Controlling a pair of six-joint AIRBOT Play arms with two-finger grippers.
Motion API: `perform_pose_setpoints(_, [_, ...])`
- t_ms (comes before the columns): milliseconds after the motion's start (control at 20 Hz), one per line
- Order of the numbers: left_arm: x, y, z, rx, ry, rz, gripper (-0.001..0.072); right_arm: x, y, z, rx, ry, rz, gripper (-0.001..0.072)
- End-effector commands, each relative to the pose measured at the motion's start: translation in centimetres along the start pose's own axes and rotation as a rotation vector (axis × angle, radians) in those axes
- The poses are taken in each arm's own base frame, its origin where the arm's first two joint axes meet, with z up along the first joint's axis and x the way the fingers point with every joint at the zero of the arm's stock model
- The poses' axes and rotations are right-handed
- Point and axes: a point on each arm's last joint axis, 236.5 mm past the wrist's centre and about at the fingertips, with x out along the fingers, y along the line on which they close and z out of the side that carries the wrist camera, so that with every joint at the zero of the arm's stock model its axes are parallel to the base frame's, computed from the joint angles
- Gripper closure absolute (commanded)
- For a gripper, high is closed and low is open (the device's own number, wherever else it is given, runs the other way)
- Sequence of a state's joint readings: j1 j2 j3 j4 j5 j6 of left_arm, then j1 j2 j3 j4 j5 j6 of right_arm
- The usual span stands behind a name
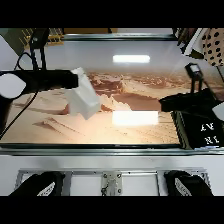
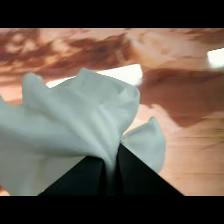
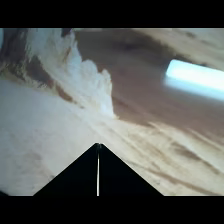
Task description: Fold the clothes and pants, and hang the long-sleeved shirts on hangers.
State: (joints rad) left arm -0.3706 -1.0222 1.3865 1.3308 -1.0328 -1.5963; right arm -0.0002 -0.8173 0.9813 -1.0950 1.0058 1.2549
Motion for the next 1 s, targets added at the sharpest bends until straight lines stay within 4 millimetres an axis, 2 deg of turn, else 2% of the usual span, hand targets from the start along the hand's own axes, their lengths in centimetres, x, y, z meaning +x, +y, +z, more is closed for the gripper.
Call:
perform_pose_setpoints(0, [-5.5, -11.5, 2.1, 0.131, -0.141, -0.246, 0.0698, -4.3, -3.8, 5.1, 0.004, -0.17, -0.147, 0.0699])
perform_pose_setpoints(50, [-5.7, -13.2, 1.8, 0.153, -0.147, -0.281, 0.0698, -5.7, -4.7, 6.3, 0.027, -0.225, -0.179, 0.0699])
perform_pose_setpoints(100, [-5.4, -13.8, 1.5, 0.17, -0.138, -0.284, 0.0698, -6.9, -5.4, 7.1, 0.053, -0.273, -0.206, 0.0699])
perform_pose_setpoints(200, [-3.0, -11.7, 1.2, 0.149, -0.106, -0.194, 0.0698, -8.6, -6.6, 7.7, 0.104, -0.329, -0.245, 0.0699])
perform_pose_setpoints(300, [0.5, -8.0, 1.7, 0.104, -0.078, -0.092, 0.0697, -9.3, -7.0, 7.7, 0.12, -0.34, -0.259, 0.0698])
perform_pose_setpoints(400, [4.5, -3.3, 0.9, 0.022, -0.004, -0.011, 0.0697, -9.2, -6.9, 7.4, 0.121, -0.328, -0.256, 0.0699])
perform_pose_setpoints(500, [7.4, 2.5, -2.3, -0.071, 0.153, 0.096, 0.0698, -8.4, -7.0, 6.7, 0.13, -0.288, -0.247, 0.0698])
perform_pose_setpoints(600, [9.1, 8.1, -7.1, -0.164, 0.316, 0.19, 0.0698, -6.7, -7.1, 4.7, 0.151, -0.186, -0.222, 0.0697])
perform_pose_setpoints(650, [9.6, 10.2, -9.6, -0.206, 0.373, 0.222, 0.0698, -5.4, -7.1, 3.2, 0.17, -0.109, -0.201, 0.0688])
perform_pose_setpoints(700, [10.0, 11.9, -12.3, -0.244, 0.429, 0.249, 0.0697, -4.0, -7.0, 1.5, 0.199, -0.034, -0.17, 0.0629])
perform_pose_setpoints(750, [10.3, 13.4, -15.1, -0.28, 0.487, 0.273, 0.0697, -2.1, -6.7, -0.2, 0.235, 0.041, -0.126, 0.0351])
perform_pose_setpoints(800, [10.5, 14.4, -17.5, -0.307, 0.535, 0.291, 0.0697, -0.1, -6.1, -2.0, 0.252, 0.11, -0.083, 0.0158])
perform_pose_setpoints(850, [10.6, 15.3, -19.6, -0.333, 0.581, 0.305, 0.0697, 2.2, -5.2, -4.1, 0.249, 0.192, -0.034, 0.0153])
perform_pose_setpoints(950, [10.6, 16.5, -22.0, -0.37, 0.615, 0.326, 0.0697, 6.3, -2.8, -9.3, 0.241, 0.373, 0.042, 0.0154])
